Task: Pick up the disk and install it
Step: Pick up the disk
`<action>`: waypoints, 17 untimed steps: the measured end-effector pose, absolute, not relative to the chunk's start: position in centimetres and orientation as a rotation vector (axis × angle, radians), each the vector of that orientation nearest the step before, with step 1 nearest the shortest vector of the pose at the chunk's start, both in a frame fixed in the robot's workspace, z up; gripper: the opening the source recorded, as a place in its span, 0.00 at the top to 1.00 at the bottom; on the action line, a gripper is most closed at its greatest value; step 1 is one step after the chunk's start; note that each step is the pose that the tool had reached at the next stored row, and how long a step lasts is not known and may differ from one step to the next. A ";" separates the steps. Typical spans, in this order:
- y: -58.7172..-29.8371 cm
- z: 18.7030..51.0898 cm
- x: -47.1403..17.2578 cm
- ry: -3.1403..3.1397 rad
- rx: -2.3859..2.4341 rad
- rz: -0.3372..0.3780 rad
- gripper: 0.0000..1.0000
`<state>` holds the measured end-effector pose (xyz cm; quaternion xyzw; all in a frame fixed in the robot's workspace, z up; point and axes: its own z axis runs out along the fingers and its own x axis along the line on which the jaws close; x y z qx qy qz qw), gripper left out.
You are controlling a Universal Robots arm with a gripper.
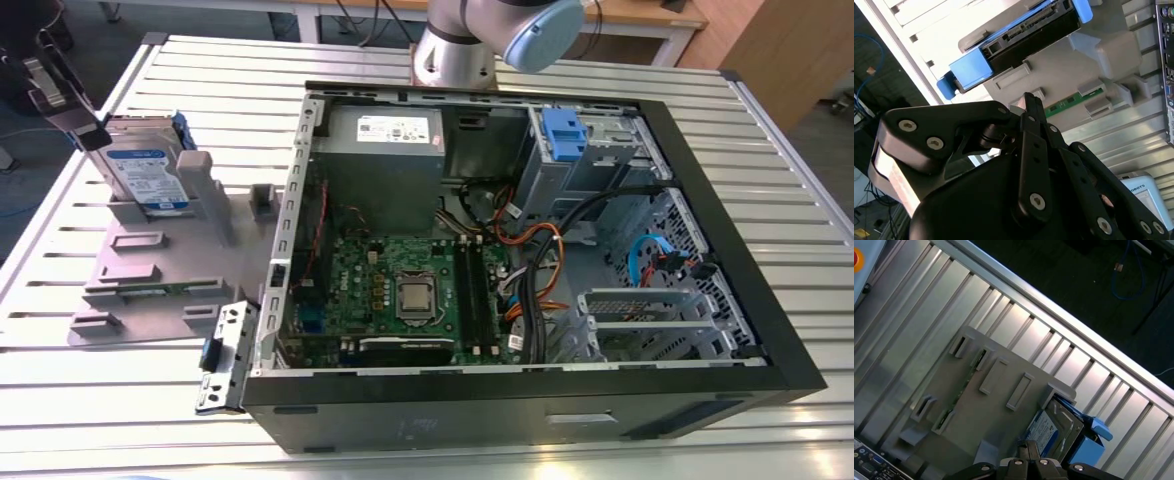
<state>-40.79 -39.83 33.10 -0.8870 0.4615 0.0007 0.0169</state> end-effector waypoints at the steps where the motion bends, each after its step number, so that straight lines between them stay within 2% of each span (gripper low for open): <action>1: -39.8 33.1 -40.8 1.431 -2.759 0.002 0.89; 17: -39.8 33.1 -40.8 1.380 -2.785 0.003 0.89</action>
